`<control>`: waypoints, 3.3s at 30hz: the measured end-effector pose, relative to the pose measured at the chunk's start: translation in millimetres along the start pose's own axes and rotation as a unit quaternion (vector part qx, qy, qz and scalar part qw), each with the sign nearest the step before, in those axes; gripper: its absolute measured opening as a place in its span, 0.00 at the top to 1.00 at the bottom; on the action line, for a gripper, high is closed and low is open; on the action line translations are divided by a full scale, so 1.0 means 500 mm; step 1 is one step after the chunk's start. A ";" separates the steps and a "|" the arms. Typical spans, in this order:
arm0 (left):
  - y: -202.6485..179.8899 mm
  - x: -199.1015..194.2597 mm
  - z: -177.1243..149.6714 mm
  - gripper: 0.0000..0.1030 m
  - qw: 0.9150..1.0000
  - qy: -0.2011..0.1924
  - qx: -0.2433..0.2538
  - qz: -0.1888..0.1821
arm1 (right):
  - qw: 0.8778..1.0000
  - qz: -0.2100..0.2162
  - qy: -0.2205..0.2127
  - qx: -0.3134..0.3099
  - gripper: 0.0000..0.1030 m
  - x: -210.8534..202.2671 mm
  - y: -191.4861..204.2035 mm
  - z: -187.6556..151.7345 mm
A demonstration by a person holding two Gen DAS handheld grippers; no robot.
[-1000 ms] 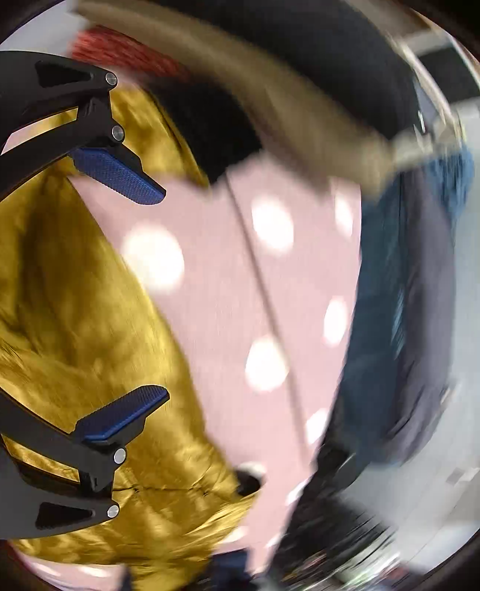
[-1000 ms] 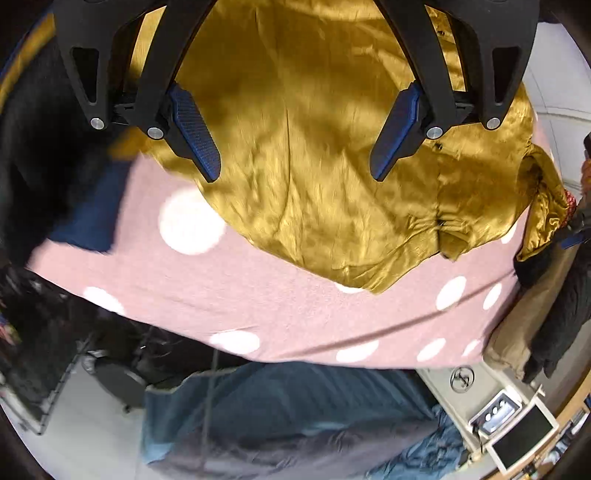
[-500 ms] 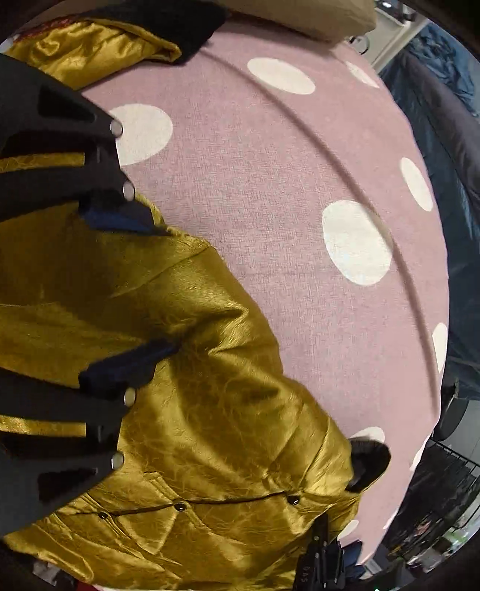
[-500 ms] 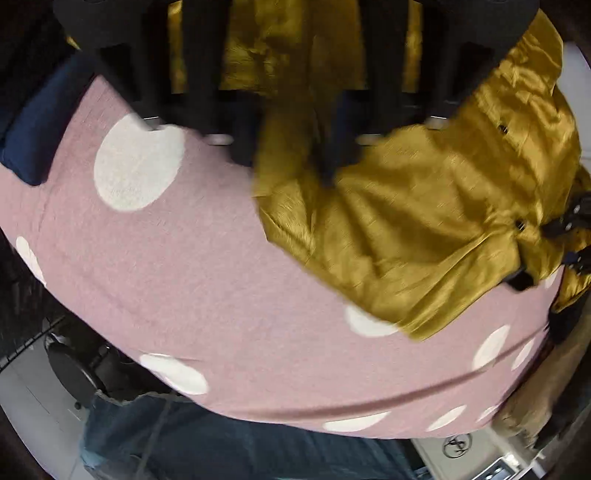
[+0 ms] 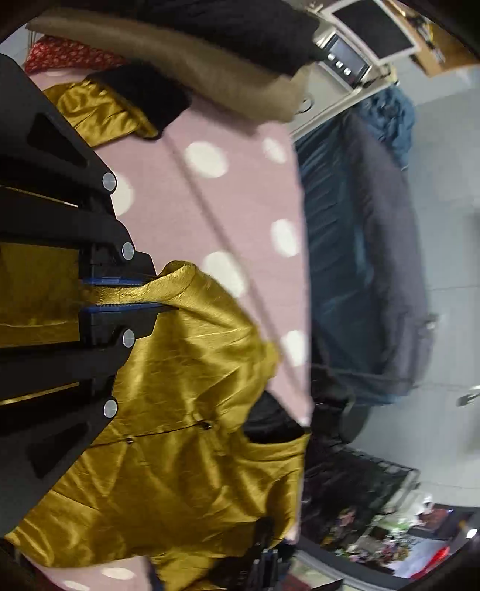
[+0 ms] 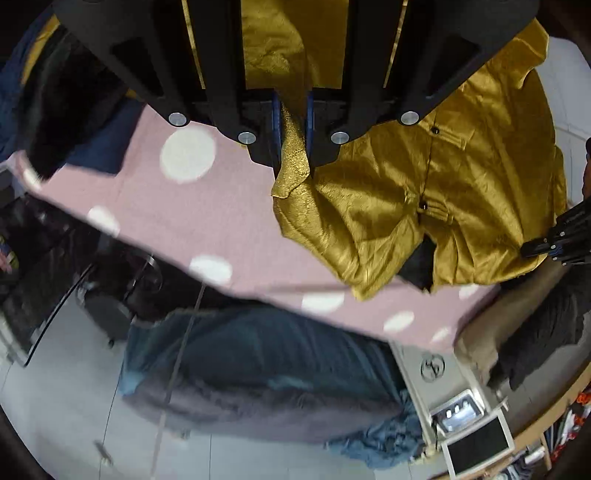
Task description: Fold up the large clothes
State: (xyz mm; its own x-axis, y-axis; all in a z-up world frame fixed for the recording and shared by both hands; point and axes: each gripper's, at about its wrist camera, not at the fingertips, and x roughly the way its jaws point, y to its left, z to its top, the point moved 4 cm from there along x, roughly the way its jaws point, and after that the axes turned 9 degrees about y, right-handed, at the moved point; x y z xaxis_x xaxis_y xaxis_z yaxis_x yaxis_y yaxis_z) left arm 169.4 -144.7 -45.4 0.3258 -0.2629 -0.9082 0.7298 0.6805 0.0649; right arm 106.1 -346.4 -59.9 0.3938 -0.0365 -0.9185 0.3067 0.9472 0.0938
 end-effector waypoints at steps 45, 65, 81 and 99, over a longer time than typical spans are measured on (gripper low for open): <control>0.039 0.054 -0.616 0.59 0.958 0.267 -0.105 -0.010 | 0.932 -0.061 0.243 0.262 0.84 -0.025 -0.051 -0.686; -0.003 0.048 -0.630 0.64 0.961 0.277 -0.008 0.012 | 0.916 -0.089 0.192 0.341 0.54 -0.158 -0.084 -0.749; -0.152 0.081 -0.544 0.38 0.966 0.247 0.066 -0.042 | 0.958 -0.107 0.252 0.085 0.45 0.008 0.087 -0.724; -0.149 0.067 -0.522 0.14 0.973 0.226 0.043 -0.001 | 0.935 -0.128 0.313 0.109 0.23 -0.001 0.045 -0.715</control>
State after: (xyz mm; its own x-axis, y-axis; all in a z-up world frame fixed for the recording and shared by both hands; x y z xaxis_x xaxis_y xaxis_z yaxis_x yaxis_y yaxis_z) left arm -31.1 -25.6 -188.6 0.0406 0.0763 -0.9963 0.7838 0.6160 0.0791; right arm -197.0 -211.1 -194.9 -0.2790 0.0058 -0.9603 0.5180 0.8429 -0.1455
